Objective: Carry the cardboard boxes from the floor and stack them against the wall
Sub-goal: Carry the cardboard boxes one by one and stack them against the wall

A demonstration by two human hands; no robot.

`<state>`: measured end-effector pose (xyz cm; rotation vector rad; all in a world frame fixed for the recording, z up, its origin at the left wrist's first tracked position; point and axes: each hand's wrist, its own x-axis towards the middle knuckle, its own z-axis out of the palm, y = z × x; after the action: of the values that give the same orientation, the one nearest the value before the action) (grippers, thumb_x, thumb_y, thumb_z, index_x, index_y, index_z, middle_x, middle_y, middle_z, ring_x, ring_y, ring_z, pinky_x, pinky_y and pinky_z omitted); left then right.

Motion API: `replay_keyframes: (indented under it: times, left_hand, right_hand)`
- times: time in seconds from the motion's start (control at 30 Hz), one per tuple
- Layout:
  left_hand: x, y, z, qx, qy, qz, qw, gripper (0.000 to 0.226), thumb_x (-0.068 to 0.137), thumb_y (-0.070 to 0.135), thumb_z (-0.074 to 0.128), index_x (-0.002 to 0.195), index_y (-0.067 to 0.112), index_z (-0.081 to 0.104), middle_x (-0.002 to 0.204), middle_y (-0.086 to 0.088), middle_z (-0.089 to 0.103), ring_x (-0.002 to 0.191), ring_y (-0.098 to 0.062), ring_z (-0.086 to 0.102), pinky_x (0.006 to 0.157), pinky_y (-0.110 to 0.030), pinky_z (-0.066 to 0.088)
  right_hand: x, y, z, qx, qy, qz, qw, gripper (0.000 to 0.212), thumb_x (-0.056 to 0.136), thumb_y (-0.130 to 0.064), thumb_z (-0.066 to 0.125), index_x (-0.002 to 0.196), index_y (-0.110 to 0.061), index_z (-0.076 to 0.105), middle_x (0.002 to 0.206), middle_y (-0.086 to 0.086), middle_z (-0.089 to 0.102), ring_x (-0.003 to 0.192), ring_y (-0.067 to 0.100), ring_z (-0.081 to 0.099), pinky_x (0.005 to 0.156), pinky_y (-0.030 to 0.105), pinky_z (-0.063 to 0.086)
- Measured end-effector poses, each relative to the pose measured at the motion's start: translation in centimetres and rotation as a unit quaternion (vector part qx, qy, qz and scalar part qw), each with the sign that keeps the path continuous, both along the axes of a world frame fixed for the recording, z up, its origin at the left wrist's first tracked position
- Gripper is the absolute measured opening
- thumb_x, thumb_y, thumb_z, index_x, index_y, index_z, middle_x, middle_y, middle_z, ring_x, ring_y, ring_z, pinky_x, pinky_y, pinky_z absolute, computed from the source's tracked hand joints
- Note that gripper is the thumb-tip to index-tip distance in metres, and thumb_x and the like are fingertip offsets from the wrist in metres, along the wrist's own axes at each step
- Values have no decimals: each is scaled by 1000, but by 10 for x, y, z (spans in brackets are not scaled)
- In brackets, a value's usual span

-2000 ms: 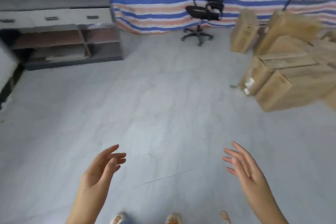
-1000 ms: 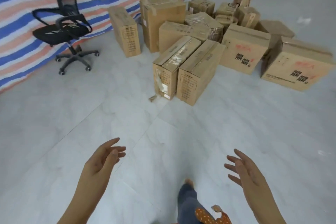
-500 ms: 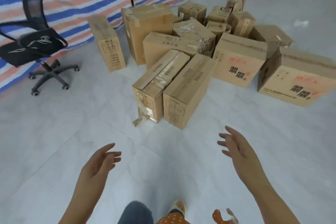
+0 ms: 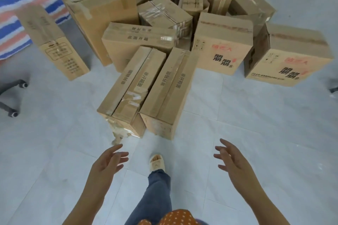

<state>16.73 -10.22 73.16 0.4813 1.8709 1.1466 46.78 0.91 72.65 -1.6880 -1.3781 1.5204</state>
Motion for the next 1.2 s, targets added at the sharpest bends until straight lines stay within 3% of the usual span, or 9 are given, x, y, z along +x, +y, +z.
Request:
replay_keyframes:
  times: [0.33,0.43,0.5,0.63,0.73,0.8,0.87,1.1,1.2]
  left_hand:
    - [-61,226,-154,-233,-175,72,954,14,98,14,49,105,3,55,86,-12,60,76,-21,58,77,-38,48]
    - [-65,277,-229,-308,-71,111,942,21,97,17,47,111,2,52,86,-16,56,70,-25,50,66,-35,44]
    - [-68,296,-276,-339,36,62,938,41,97,20,46,134,2,46,120,-24,56,99,-37,55,84,-41,45]
    - [-71,304,-326,-304,154,-44,939,55,92,20,45,144,10,34,140,-19,45,125,-38,44,105,-49,36]
    - [-72,299,-337,-272,154,-37,949,32,89,20,44,120,15,48,101,-1,58,88,-23,54,78,-34,46]
    - [-69,294,-340,-277,132,-42,951,5,90,16,42,86,16,46,70,9,38,61,-16,36,55,-26,30]
    - [-61,288,-340,-285,86,-43,954,19,92,16,43,73,16,39,68,5,32,63,-14,31,56,-26,26]
    - [22,277,-332,-274,-57,-27,960,18,96,21,47,80,29,50,80,10,51,81,-15,53,78,-31,43]
    - [46,279,-341,-257,-68,-51,963,17,95,29,52,110,23,51,98,8,57,95,-18,58,86,-33,49]
  right_hand:
    - [-99,160,-134,-292,-55,4,955,27,100,-26,45,125,-18,51,121,9,60,103,22,60,91,42,50]
    - [-121,196,-199,-346,-54,-6,937,27,99,-26,46,124,-17,53,117,8,60,92,16,61,84,38,53]
    - [-132,216,-243,-351,-54,-1,935,33,99,-25,47,131,-16,50,119,7,57,88,12,59,75,29,53]
    - [-146,229,-312,-347,-89,88,930,50,99,-28,44,146,-20,29,141,10,44,115,23,49,104,41,41]
    - [-160,218,-335,-363,-74,115,922,56,100,-34,38,151,-20,20,130,4,46,104,16,38,95,34,36]
    - [-166,212,-340,-369,-57,95,923,53,98,-30,38,148,-18,23,121,4,47,103,20,43,95,33,37]
    - [-165,211,-338,-381,-49,27,923,51,96,-21,38,145,-18,25,118,2,45,109,25,48,103,43,41]
    - [-102,227,-323,-315,-78,-112,939,55,93,-16,38,146,-23,27,137,2,45,110,20,50,101,40,45]
    - [-72,241,-330,-288,-83,-115,947,45,96,-19,40,140,-22,37,129,-3,50,95,8,52,81,28,45]
